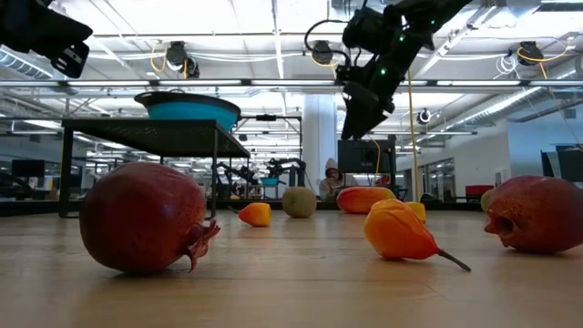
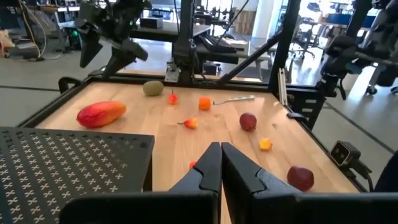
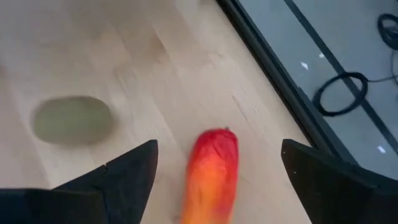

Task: Pick & Place Fruit
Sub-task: Put the mango into the blue strainer bowl on the shelf

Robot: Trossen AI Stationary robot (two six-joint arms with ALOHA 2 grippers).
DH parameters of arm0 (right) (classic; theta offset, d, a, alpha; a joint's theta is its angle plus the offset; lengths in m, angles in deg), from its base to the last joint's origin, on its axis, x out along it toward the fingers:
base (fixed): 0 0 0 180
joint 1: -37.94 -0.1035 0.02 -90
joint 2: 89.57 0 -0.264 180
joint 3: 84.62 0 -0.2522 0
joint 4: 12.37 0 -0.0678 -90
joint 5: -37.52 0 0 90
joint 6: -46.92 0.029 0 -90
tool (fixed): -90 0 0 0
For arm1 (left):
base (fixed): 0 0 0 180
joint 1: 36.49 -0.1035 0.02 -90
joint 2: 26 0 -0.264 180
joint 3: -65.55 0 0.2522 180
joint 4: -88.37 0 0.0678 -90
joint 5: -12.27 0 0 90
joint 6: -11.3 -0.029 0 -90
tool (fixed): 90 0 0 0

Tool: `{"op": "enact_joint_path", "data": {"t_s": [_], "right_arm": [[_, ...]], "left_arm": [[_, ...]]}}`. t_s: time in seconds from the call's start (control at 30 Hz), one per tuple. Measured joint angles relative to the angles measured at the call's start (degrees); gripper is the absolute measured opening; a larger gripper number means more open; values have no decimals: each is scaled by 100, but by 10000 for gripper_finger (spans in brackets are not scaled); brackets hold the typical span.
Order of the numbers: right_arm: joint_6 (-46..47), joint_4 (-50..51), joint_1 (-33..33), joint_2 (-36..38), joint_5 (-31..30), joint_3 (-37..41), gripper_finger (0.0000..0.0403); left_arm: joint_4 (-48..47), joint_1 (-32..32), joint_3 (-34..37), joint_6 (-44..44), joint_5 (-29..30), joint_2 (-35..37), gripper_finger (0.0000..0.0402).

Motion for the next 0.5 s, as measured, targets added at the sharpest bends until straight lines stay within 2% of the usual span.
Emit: {"op": "enact_joint_path", "data": {"t_s": [0.23,0.33,0.5], "right_arm": [[-28,356,204,-20,93,0,341],[33,517,301,-20,380,0,342],[-86,285,315,-20,506,277,342]], "left_arm": [[-125,0,0,190,4,0,2],[-127,0,-2,187,6,0,8],[-125,-1,-2,192,99,0,5]]}}
